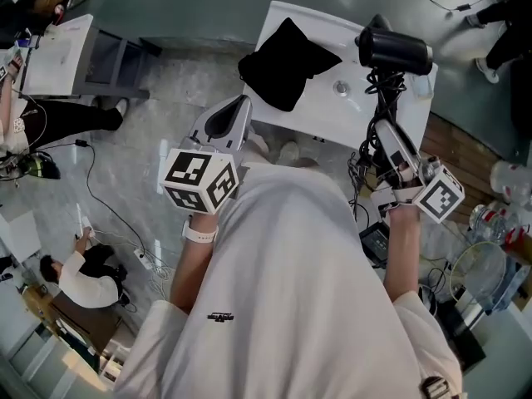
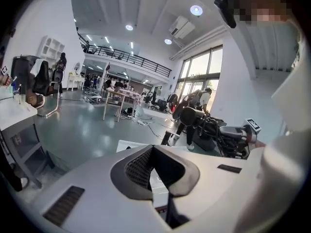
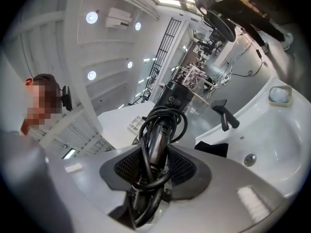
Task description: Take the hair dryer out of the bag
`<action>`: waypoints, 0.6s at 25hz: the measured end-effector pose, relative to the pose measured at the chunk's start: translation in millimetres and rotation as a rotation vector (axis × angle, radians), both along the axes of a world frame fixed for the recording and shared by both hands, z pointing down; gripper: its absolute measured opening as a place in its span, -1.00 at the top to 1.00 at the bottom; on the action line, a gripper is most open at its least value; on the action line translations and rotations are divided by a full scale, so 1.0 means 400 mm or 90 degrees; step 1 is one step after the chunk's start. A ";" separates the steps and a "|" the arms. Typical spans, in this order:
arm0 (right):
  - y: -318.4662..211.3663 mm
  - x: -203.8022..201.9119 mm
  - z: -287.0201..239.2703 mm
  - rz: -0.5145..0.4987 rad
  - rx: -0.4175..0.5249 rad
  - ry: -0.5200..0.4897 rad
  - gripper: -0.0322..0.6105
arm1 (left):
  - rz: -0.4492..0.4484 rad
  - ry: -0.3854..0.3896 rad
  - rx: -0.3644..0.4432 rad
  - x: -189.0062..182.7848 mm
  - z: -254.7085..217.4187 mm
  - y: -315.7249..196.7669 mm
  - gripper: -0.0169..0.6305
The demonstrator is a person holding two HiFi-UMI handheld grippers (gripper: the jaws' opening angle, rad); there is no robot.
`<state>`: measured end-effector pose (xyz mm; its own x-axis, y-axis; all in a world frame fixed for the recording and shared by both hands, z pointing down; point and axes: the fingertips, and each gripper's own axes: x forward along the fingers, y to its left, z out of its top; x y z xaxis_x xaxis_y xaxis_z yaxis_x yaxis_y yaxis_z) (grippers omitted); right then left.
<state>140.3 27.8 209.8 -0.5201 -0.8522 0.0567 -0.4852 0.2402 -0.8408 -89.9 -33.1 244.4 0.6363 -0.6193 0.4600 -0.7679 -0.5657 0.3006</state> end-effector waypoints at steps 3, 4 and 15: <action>0.016 0.001 -0.021 0.022 0.011 -0.018 0.38 | 0.011 0.018 0.001 0.011 -0.023 0.025 0.92; 0.024 0.002 -0.023 0.026 0.012 -0.020 0.38 | 0.014 0.019 0.001 0.015 -0.023 0.034 0.92; 0.040 -0.025 0.001 0.020 -0.005 -0.054 0.38 | 0.046 0.014 0.001 0.038 -0.012 0.030 0.92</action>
